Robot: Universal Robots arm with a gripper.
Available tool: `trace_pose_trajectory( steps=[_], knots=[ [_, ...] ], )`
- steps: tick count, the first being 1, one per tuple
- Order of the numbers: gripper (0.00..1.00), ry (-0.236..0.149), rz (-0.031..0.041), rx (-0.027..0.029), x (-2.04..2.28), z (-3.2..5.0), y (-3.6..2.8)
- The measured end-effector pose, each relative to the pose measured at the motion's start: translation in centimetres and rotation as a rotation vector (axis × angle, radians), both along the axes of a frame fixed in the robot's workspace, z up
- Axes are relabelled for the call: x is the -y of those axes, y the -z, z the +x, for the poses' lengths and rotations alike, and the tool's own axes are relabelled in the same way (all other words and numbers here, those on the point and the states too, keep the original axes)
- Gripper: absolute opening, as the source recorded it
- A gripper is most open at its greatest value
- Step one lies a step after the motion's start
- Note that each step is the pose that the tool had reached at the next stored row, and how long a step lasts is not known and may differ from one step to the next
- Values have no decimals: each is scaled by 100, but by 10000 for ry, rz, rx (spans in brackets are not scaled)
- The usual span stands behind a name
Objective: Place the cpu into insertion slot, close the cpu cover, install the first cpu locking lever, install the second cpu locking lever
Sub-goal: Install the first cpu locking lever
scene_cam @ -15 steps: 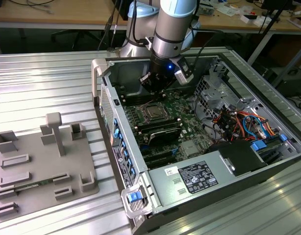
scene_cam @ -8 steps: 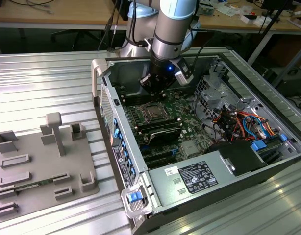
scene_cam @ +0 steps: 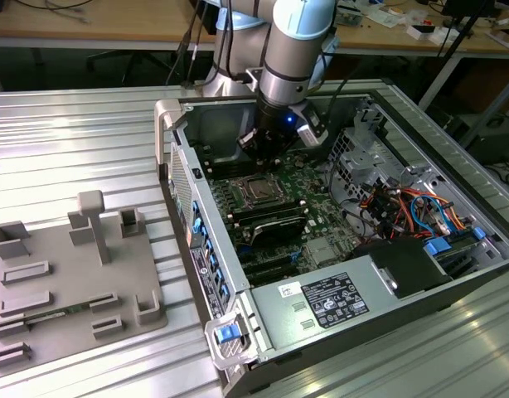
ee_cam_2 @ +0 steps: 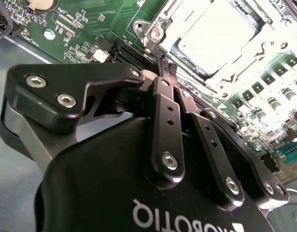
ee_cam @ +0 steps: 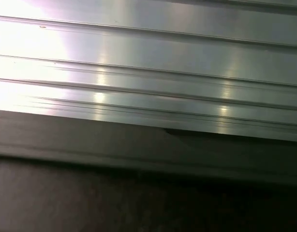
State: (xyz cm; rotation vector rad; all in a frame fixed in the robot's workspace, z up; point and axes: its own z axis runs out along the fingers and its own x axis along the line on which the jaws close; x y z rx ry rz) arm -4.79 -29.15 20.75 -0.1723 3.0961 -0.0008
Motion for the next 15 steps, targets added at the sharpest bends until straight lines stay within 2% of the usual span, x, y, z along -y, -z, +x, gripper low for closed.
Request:
trace_pose_trajectory(
  steps=[3,15],
  knots=[
    [11,-5,-1,-2,0,2,22],
    [11,-42,0,-1,28,4,23]
  ],
)
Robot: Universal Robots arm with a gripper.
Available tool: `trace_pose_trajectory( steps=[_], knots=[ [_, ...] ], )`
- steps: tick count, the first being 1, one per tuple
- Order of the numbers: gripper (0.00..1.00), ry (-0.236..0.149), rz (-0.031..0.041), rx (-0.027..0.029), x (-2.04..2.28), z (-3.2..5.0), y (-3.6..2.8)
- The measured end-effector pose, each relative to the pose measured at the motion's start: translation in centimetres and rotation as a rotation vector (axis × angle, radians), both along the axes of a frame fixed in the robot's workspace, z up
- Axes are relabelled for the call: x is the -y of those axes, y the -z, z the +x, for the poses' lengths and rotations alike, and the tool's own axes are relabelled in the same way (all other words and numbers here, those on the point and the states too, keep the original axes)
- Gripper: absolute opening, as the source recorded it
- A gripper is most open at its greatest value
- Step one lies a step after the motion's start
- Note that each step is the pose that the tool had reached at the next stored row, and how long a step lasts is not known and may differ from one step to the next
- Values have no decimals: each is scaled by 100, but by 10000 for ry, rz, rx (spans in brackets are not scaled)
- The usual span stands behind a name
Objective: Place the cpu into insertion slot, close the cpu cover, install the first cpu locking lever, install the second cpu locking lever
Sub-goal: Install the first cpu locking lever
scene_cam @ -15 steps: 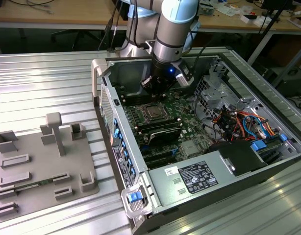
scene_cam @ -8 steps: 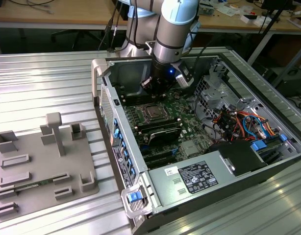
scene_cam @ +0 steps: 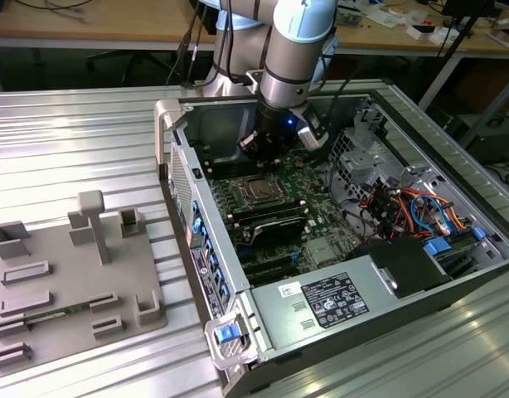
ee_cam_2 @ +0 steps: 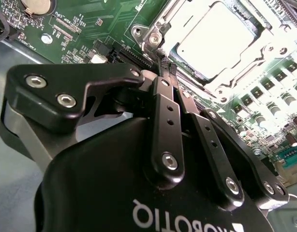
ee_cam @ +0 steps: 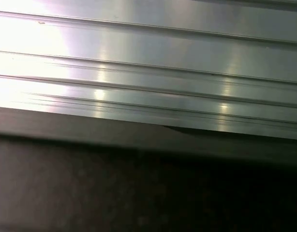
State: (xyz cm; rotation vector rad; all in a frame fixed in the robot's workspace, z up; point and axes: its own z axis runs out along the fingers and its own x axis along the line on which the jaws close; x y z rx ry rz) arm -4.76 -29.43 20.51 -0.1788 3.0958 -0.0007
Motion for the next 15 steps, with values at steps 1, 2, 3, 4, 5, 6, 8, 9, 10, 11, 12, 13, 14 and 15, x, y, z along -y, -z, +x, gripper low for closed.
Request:
trace_pose_trajectory(
  steps=[1,2,3,4,5,6,8,9,10,11,12,13,14,15],
  knots=[
    [11,-1,0,-1,1,1,1],
    [11,-2,-2,-3,2,4,1],
    [11,0,-3,-4,4,8,2],
    [11,0,-3,-5,5,11,4],
    [11,0,-2,-8,6,15,7],
    [11,-1,-3,-10,7,18,11],
    [11,-1,-5,-13,8,22,20],
    [11,-1,6,-13,6,26,29],
    [11,0,4,-18,7,26,34],
    [11,0,2,-23,7,25,39],
    [11,-7,0,-25,8,25,39],
    [11,-22,-4,-25,6,26,39],
    [11,-42,-4,-25,3,26,40],
    [11,-69,-3,-27,-2,26,39]
  ],
)
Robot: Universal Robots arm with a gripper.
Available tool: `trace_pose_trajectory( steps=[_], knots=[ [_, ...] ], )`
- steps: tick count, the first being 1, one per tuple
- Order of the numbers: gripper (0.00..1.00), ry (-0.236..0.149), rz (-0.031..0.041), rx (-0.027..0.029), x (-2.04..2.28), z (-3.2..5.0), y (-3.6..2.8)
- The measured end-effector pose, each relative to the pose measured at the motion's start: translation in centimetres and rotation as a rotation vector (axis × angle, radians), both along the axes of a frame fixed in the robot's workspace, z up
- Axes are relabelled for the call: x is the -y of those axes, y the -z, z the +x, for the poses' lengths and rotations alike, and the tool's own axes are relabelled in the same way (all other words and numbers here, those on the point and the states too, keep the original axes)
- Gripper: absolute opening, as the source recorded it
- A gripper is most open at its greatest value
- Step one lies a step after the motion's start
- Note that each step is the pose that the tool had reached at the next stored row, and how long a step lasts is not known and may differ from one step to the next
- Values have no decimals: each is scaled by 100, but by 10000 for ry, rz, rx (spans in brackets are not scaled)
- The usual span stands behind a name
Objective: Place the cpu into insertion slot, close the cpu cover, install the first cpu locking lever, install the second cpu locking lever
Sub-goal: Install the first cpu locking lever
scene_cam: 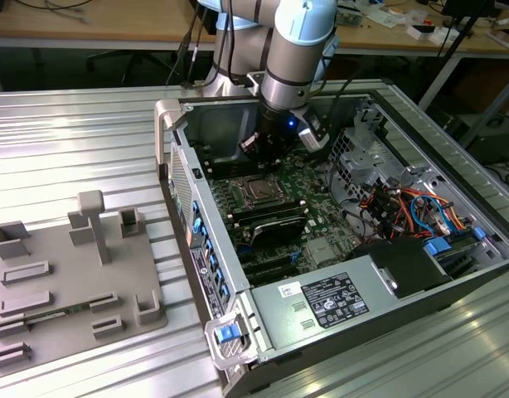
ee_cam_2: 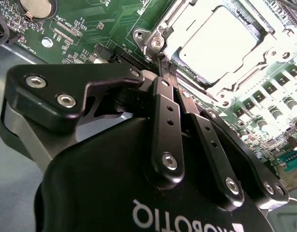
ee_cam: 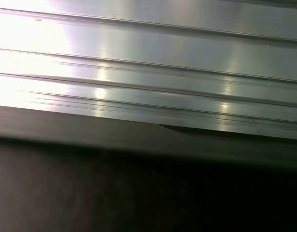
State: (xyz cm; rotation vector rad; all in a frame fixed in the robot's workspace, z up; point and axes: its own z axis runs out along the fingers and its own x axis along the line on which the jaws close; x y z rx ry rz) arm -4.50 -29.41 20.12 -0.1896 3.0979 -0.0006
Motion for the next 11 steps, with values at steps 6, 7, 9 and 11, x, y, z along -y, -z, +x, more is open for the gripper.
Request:
trace_pose_trajectory(
  steps=[6,7,9,11],
  knots=[
    [11,-85,5,-2,-12,0,-60],
    [11,-91,5,-2,-12,0,-84],
    [11,-100,4,-3,-12,0,-126],
    [11,-107,3,-3,-10,-1,-161]
  ],
)
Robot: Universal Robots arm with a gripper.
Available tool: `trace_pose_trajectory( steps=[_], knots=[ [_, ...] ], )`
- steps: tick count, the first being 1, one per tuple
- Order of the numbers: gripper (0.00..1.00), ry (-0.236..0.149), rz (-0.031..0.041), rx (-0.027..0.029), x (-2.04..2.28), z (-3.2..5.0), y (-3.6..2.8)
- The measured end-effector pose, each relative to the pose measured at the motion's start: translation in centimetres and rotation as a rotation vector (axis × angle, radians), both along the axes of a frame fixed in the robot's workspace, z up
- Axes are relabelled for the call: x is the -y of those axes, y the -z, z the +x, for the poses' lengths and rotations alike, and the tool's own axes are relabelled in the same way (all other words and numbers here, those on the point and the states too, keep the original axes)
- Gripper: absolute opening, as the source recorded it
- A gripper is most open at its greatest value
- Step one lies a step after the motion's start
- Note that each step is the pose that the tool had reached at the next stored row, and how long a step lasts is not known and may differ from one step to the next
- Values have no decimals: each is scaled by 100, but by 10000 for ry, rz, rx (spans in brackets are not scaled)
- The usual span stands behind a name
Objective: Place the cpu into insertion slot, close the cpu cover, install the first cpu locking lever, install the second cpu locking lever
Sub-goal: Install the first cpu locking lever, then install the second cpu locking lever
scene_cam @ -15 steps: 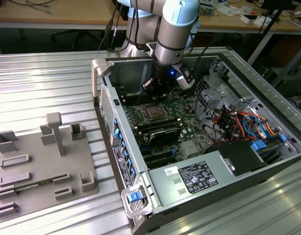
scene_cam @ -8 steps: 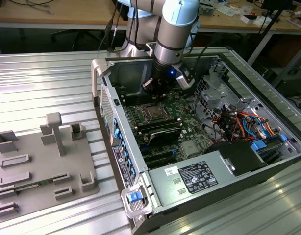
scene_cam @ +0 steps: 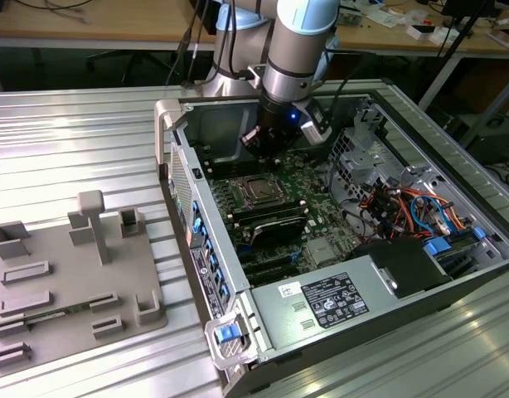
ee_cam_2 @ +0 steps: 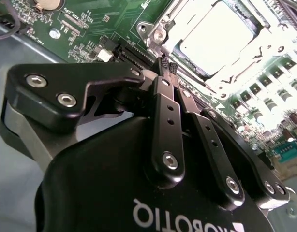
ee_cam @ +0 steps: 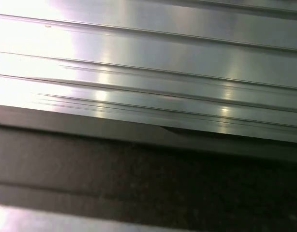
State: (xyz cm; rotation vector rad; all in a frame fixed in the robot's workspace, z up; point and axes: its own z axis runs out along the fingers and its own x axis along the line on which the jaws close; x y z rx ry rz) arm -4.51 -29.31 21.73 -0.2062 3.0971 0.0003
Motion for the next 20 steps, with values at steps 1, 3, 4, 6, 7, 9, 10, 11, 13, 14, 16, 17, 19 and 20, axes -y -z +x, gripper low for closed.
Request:
trace_pose_trajectory(
  steps=[1,3,4,6,7,9,10,11,13,14,16,17,19,20],
  knots=[
    [11,-7,0,0,4,0,-11],
    [11,-18,2,1,34,-1,-25],
    [11,-19,2,0,43,-1,-26],
    [11,-18,1,0,47,-1,-26],
    [11,-19,0,0,50,-1,-26],
    [11,-19,1,0,53,-1,-26],
    [11,-19,1,0,53,-1,-26],
    [11,-19,0,0,53,-1,-26],
    [11,-19,1,0,54,-1,-26],
    [11,-19,1,0,54,-1,-26],
    [11,-19,0,-1,55,-1,-26],
    [11,-18,0,0,55,-1,-26],
    [11,-22,-1,-1,62,-1,-27],
    [11,-20,-1,-2,78,-1,-27]
  ],
)
